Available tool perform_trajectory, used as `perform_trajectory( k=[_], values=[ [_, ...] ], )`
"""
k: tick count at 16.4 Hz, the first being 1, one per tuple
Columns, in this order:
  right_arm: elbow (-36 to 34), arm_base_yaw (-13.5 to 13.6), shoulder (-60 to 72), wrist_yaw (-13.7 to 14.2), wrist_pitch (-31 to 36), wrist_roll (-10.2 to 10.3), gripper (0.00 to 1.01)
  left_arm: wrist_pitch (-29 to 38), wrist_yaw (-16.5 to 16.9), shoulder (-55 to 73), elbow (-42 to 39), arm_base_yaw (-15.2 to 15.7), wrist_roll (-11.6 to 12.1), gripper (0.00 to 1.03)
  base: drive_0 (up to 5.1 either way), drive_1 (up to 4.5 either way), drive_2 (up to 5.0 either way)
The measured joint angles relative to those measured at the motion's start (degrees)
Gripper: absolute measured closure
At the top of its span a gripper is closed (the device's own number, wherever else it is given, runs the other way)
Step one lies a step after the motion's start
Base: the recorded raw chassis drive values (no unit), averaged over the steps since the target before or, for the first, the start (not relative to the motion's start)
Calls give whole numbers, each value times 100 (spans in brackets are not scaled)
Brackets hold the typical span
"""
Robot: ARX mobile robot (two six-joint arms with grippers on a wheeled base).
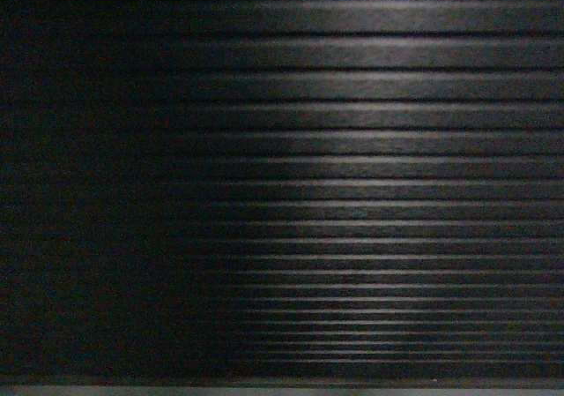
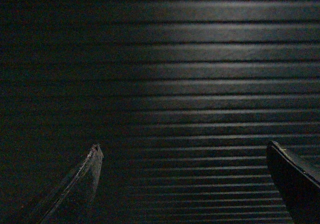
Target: Place dark red mango on scale at checkout
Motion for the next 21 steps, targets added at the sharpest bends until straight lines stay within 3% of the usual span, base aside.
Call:
perform_trajectory(
  k=[21],
  values=[
    [0,0,0,4,7,-4,3,0,2,0,0,0,55,5,0,0,0]
  ],
)
